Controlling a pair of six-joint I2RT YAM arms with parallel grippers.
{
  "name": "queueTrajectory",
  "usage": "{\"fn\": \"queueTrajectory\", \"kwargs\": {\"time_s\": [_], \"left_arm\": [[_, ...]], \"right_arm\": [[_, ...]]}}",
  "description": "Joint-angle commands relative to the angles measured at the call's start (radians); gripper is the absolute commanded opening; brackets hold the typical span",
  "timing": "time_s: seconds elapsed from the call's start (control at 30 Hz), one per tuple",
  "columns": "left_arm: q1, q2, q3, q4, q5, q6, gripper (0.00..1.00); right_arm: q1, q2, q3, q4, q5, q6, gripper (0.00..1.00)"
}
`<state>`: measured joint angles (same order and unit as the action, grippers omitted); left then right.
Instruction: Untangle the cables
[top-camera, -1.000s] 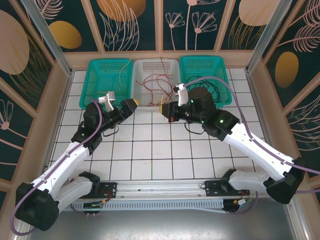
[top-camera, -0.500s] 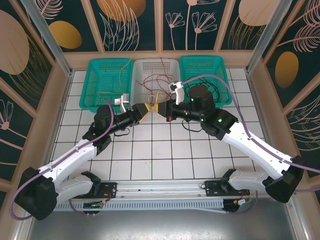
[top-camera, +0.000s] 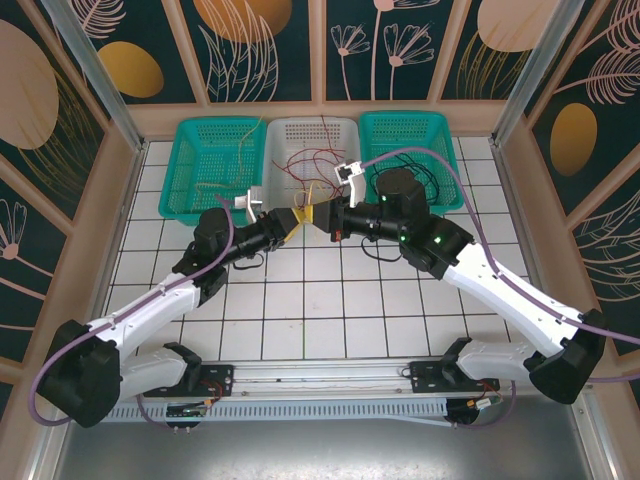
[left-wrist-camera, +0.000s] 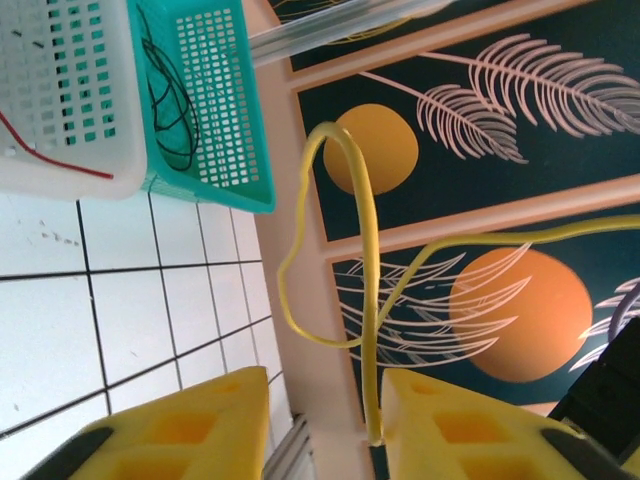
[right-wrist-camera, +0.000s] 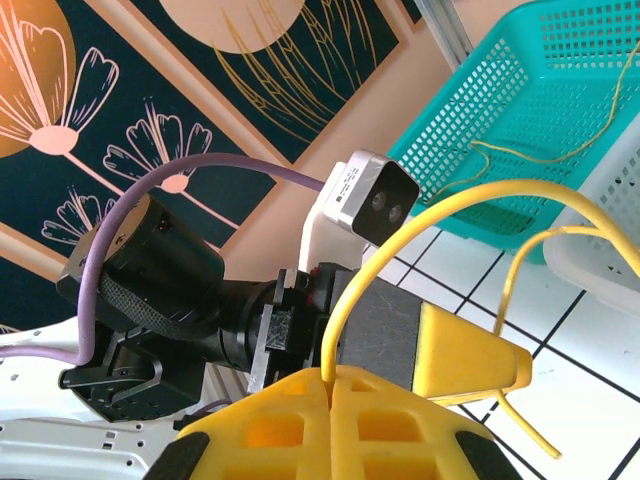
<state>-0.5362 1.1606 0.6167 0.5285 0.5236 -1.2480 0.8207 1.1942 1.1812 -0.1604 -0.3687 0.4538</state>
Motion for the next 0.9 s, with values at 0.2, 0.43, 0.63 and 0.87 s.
{"fn": "queueTrajectory", "kwargs": {"time_s": [0.2,0.43,0.63,0.87], "left_arm": [[0.014,-0.042,0.212,-0.347,-0.206,0.279,0.0],[0.152,-0.026,0.472,-0.648,-0.429,0.495,0.0],[0.165,-0.057,0.579,-0.651,-0.555,0.648,0.0],[0.164,-0.1,0.582,-0.611,-0.503,0.67,0.0]], "right_arm": [[0.008,-0.007,-0.006,0.02,-0.02,-0.001,0.0],[0.026,-0.01,-0.023,-0.057,-0.075,-0.034,0.0],[0.038,0.005,-0.132,-0.152,-0.096,-0.076,0.0],[0.006,0.111,-0.199,-0.246,0.098,-0.077,0.0]]}}
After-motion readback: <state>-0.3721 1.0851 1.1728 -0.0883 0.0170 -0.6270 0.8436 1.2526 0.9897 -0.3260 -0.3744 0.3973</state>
